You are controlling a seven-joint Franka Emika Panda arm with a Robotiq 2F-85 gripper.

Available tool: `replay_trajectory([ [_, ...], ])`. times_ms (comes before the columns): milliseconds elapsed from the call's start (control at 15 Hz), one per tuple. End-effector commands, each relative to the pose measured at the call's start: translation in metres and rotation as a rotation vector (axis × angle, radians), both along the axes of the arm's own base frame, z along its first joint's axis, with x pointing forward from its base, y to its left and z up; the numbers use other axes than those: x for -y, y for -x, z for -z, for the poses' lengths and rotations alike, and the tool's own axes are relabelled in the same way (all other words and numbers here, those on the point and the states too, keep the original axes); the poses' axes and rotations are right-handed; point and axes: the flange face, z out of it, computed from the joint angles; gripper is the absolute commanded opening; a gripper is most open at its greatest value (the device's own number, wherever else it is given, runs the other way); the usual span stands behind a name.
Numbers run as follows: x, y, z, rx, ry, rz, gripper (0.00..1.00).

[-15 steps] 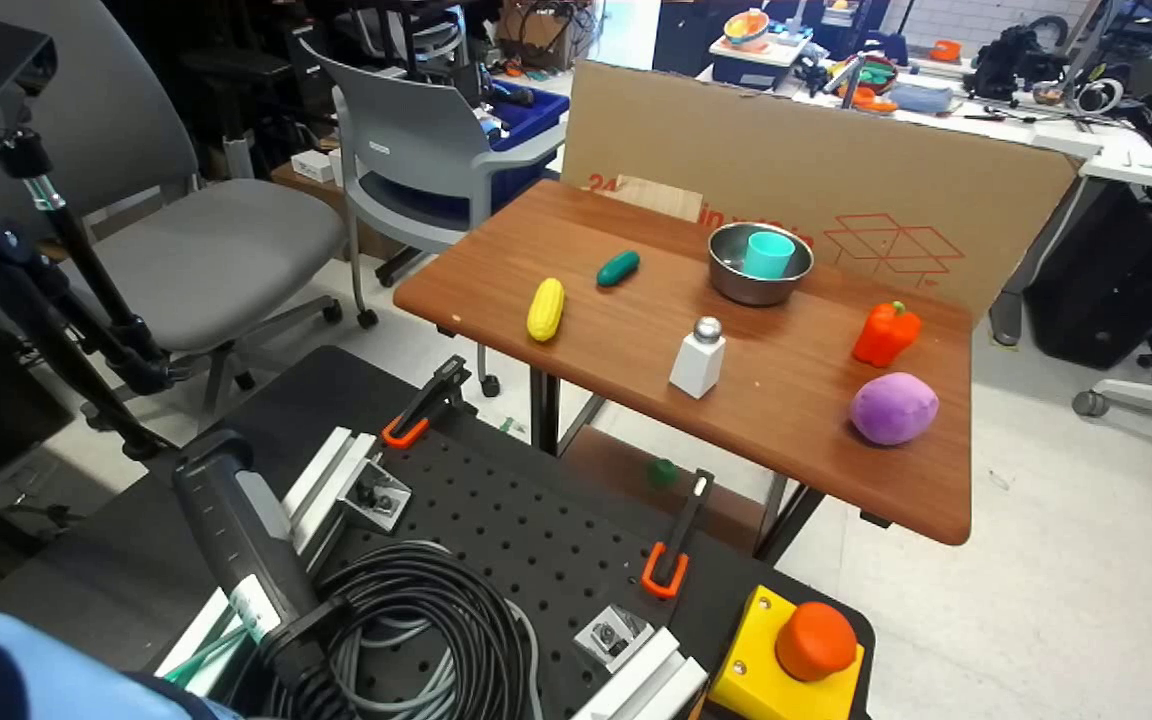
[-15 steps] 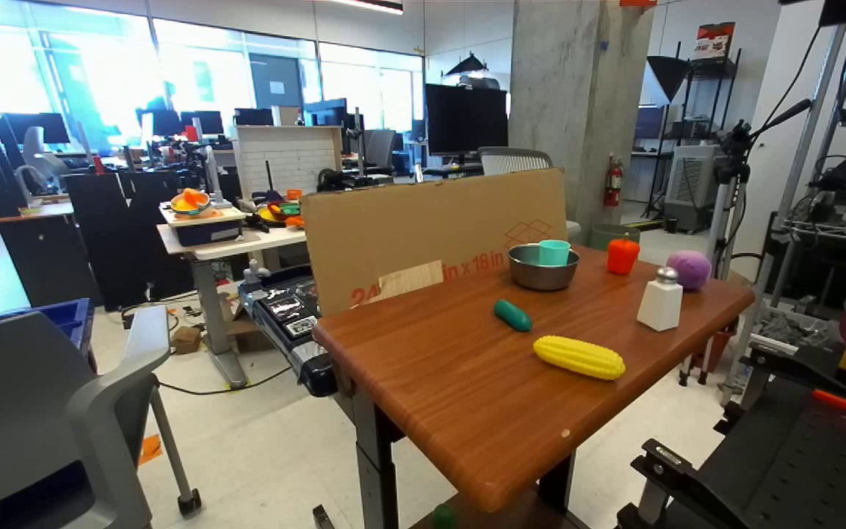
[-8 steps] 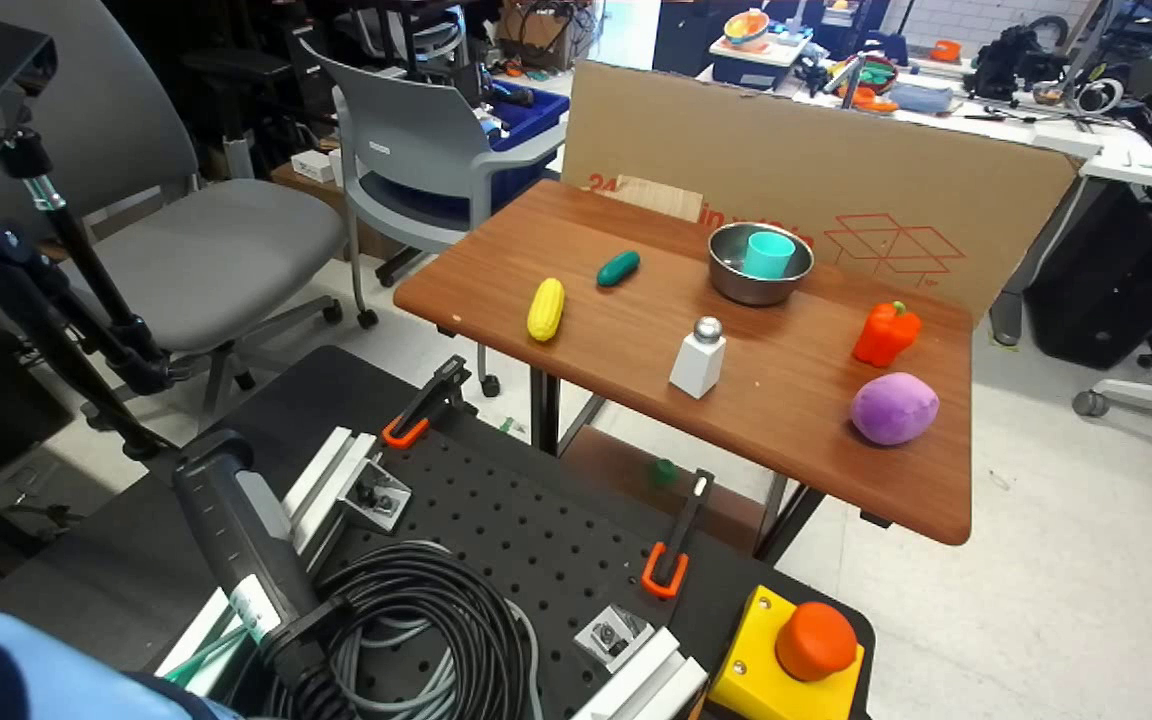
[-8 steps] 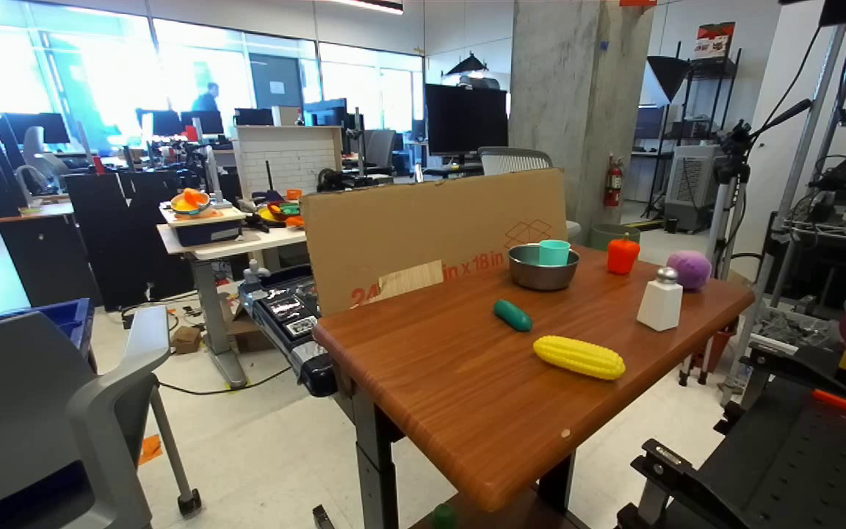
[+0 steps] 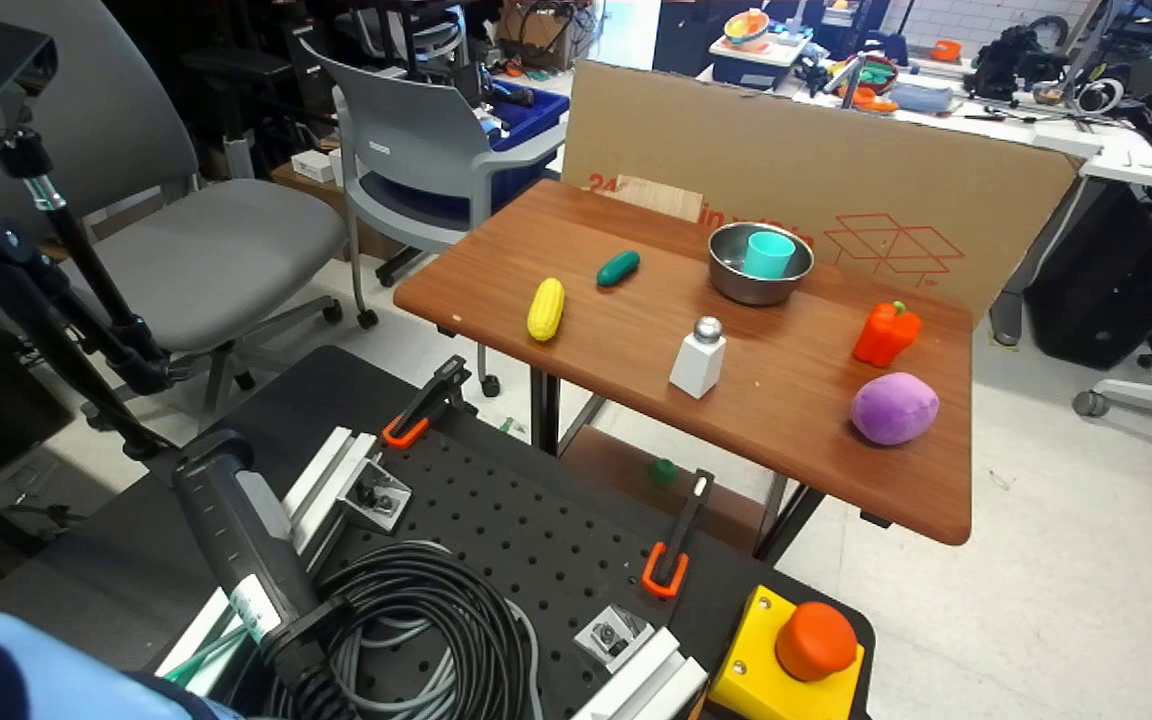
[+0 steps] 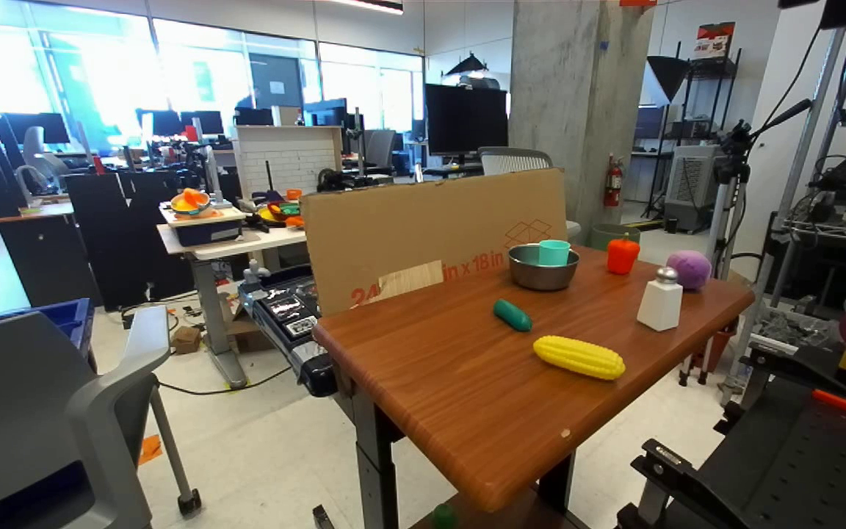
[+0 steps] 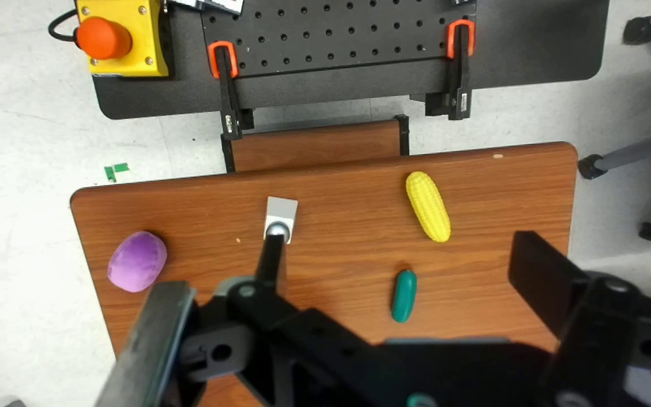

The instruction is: Take the blue cup out of the bowl and place it on the table

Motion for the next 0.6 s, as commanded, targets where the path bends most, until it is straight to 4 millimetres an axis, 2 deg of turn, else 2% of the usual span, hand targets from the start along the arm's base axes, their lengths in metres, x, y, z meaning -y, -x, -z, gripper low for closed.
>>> replay_trajectory([
  [0, 0.012, -0.021, 0.026, 0.003, 0.038, 0.063, 1.0],
  [200, 0.029, -0.051, 0.051, 0.029, 0.079, 0.12, 1.0],
  [533, 0.052, -0.106, 0.104, 0.014, 0.106, 0.141, 1.0],
])
